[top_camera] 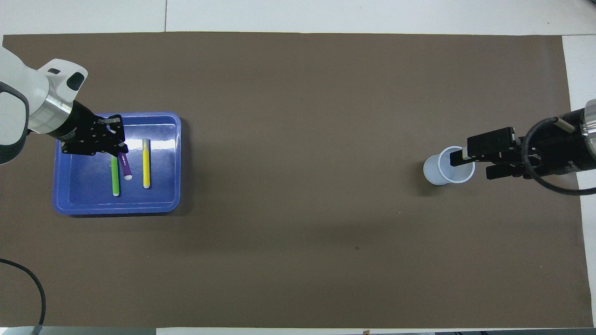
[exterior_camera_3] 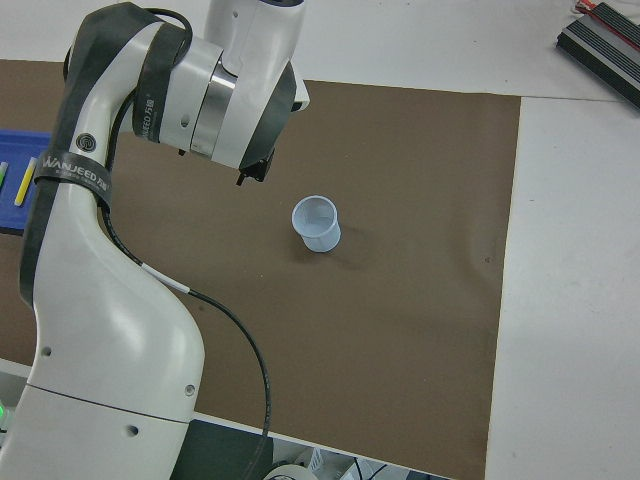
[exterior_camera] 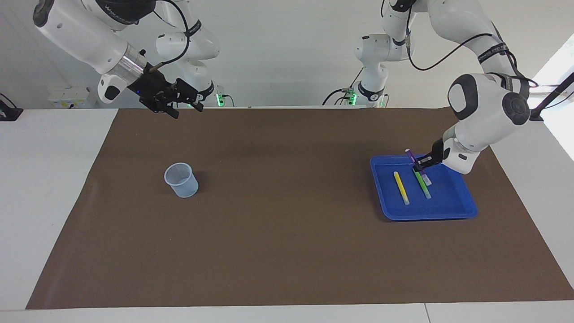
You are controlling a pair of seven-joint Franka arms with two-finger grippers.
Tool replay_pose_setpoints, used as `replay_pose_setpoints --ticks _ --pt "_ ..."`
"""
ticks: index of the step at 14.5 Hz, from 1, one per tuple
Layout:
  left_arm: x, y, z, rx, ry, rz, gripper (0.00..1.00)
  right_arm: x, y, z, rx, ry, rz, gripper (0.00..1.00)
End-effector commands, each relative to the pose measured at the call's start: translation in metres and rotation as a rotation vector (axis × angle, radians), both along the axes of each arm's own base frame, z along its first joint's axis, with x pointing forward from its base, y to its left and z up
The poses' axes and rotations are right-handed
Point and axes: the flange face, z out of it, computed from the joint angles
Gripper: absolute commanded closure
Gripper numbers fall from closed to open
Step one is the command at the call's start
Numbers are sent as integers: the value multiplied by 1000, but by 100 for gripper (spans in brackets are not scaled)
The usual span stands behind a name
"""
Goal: Transfer and insert pens with both arms
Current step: 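Lift the purple pen with the left gripper while the right gripper approaches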
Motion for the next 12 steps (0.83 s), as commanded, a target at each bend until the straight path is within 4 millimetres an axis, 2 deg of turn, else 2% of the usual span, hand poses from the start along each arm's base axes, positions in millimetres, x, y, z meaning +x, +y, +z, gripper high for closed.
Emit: replay_pose_setpoints --ticks 1,4,6,7,9,10,12 --pt "-18 -46 33 7 60 250 100 -13 6 -2 27 8 -15 0" --pt "-40 -91 63 -53 129 481 100 -5 11 2 86 -37 -51 0" --pt "-51 -113 70 -118 211 590 100 -6 14 -4 156 -39 -103 0" --pt "-54 -118 68 -140 256 664 100 -10 16 -6 181 -7 -143 0" --pt "-63 -138 69 -183 308 704 100 -18 48 -13 259 23 -210 0" --pt "-70 -149 67 -193 337 716 100 -17 55 -14 313 37 -278 0" --pt "-79 -169 62 -208 365 806 100 -19 82 -10 379 54 -319 0"
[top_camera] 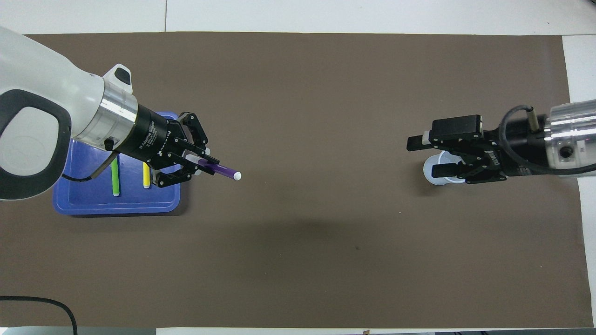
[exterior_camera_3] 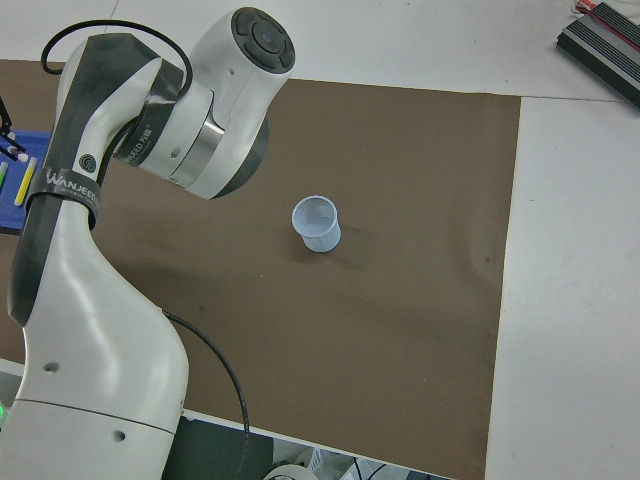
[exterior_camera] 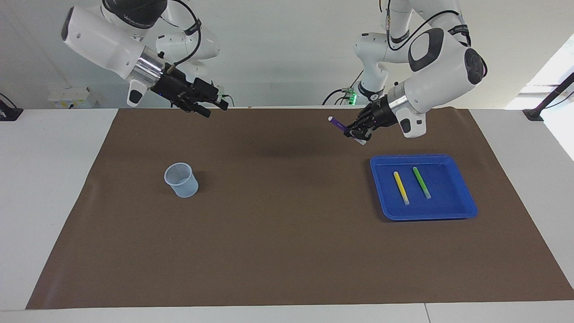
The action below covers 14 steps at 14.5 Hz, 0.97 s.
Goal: Transfer and insert pens with both arms
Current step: 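Lift the purple pen with the left gripper while the right gripper approaches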
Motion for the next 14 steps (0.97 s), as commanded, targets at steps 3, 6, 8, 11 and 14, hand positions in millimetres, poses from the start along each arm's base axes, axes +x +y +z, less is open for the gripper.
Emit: replay_pose_setpoints --ticks 3,6,8,11,14 --pt "-32 -47 -6 -18 88 224 100 -14 66 8 75 -24 -110 3" --pt "-43 -69 3 -9 137 346 100 -23 95 -2 66 -33 -121 10" --pt "-45 -69 10 -38 143 446 100 -26 103 -11 56 -38 -127 23" --pt "-50 -68 10 -80 174 473 100 -32 121 -22 43 -57 -129 24" --pt "-53 -73 9 -100 175 488 100 -28 123 -29 34 -58 -147 24"
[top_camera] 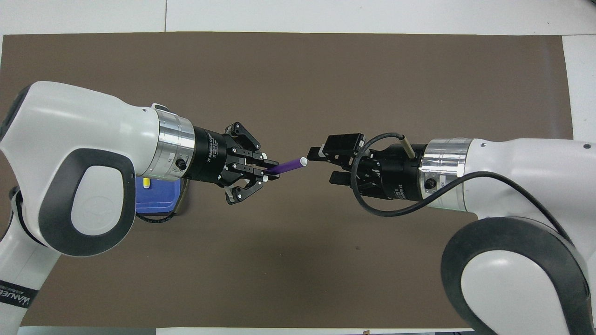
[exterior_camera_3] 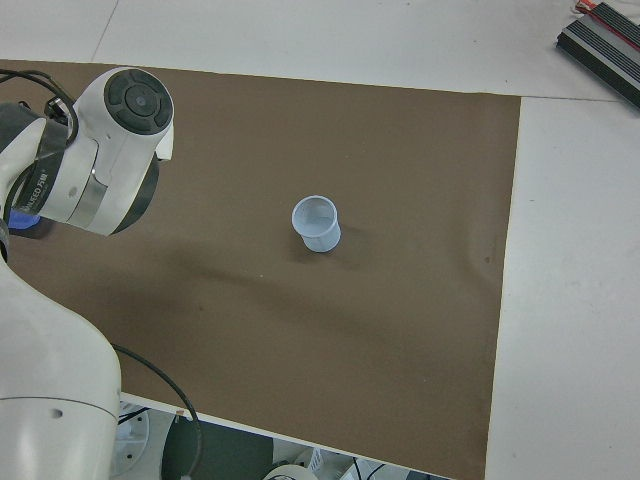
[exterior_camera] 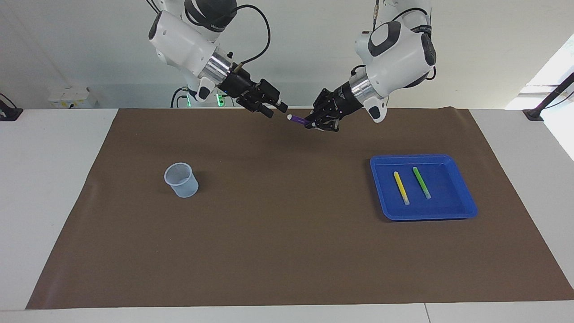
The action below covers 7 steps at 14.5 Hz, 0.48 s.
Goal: Transfer and insert pens with both arms
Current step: 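Lift the purple pen with the left gripper while the right gripper approaches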
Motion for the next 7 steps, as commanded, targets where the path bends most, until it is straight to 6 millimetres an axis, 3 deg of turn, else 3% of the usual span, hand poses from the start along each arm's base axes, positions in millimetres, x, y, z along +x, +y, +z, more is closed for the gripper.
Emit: replay_pose_setpoints --ticks 1,5,7 --pt "-13 -1 -1 -25 6 34 100 -4 10 -3 3 -26 -30 25" --pt "-13 0 -1 -27 6 40 100 -10 25 -4 1 -40 -15 38" --pt "-14 0 -1 -27 6 40 100 -7 25 -9 -7 -40 -10 38"
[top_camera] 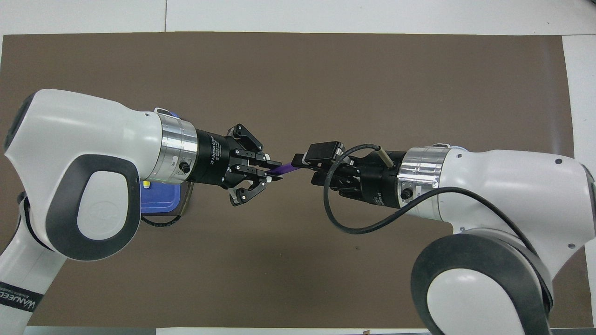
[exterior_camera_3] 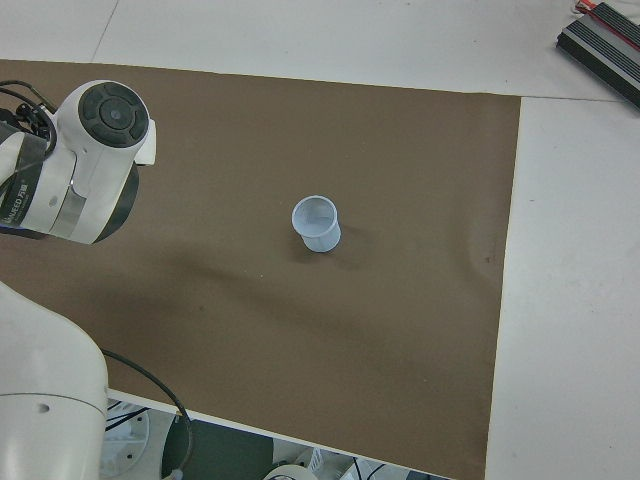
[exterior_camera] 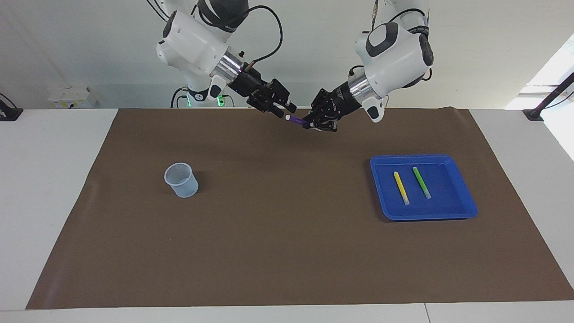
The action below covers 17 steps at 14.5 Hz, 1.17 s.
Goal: Transfer and insert pens with both arms
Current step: 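Close the right gripper on the purple pen tip, open the left gripper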
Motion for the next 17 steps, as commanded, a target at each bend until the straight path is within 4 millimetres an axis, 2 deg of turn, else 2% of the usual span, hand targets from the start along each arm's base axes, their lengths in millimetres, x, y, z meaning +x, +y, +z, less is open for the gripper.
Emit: replay_pose_setpoints --ticks 1,5,14,15,17 --pt "-10 3 2 -17 6 27 100 2 -1 -6 -1 -3 -17 39" --pt "-11 3 4 -27 12 35 100 8 -3 -4 -1 -24 -43 54" --pt "-8 4 3 -30 9 59 100 7 1 -4 -2 -29 -44 57" --pt "-8 4 3 -30 8 60 100 7 1 -4 -2 -30 -43 61" --pt "-7 5 3 -30 4 66 100 6 2 -4 -2 -29 -42 77"
